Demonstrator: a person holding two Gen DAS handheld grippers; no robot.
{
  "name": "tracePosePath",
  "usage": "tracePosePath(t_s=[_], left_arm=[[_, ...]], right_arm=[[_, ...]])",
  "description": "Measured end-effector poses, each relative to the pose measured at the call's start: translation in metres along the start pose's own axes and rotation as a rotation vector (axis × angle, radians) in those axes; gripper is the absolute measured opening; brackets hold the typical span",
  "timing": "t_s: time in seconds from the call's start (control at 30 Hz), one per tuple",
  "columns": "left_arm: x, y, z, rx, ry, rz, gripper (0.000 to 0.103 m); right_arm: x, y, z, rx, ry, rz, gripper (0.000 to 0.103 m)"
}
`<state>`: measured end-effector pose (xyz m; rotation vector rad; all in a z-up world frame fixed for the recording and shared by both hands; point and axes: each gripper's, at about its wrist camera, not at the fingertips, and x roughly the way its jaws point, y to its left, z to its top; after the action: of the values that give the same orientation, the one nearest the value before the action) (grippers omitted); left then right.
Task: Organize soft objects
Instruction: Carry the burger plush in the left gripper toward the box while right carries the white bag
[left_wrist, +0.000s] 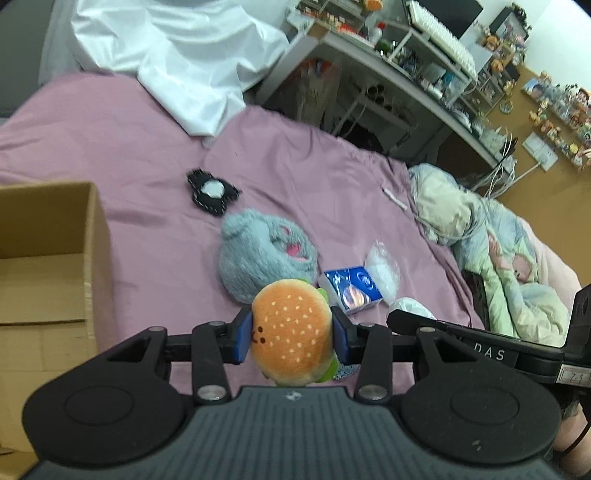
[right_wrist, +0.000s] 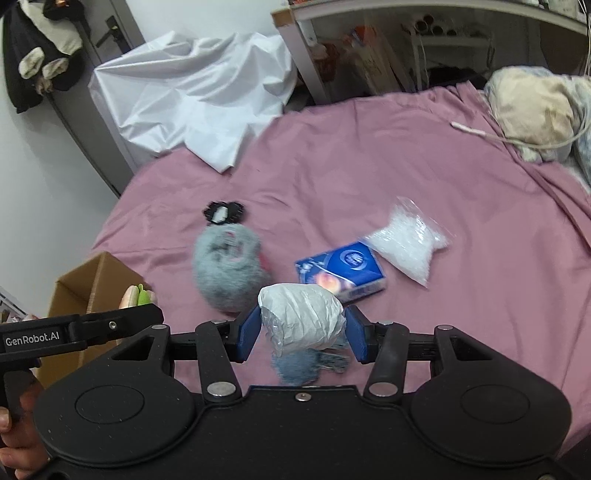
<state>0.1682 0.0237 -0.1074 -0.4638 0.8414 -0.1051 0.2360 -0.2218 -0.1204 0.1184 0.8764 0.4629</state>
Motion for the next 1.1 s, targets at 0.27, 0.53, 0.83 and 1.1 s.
tracePosePath(t_s=[0.27, 0.53, 0.83, 1.1], left_arm=[[-0.042, 0.016, -0.009, -0.015, -0.074, 0.019, 0.043], [-0.074, 0.040, -0.020, -0.043, -0.120, 0.049, 0.043], [-0.113, 0.068, -0.027, -0.051, -0.173, 0.126, 0.043], [-0.129, 0.096, -0.021, -0.107, -0.204, 0.182, 0.043]], right_arm=[[-0.016, 0.037, -0.008, -0.049, -0.058, 0.026, 0.049], [-0.025, 0.073, -0.018, -0.093, -0.086, 0.049, 0.049], [-0.029, 0.109, -0.023, -0.126, -0.102, 0.097, 0.049], [-0.028, 0.140, -0.021, -0.161, -0.104, 0.144, 0.049]])
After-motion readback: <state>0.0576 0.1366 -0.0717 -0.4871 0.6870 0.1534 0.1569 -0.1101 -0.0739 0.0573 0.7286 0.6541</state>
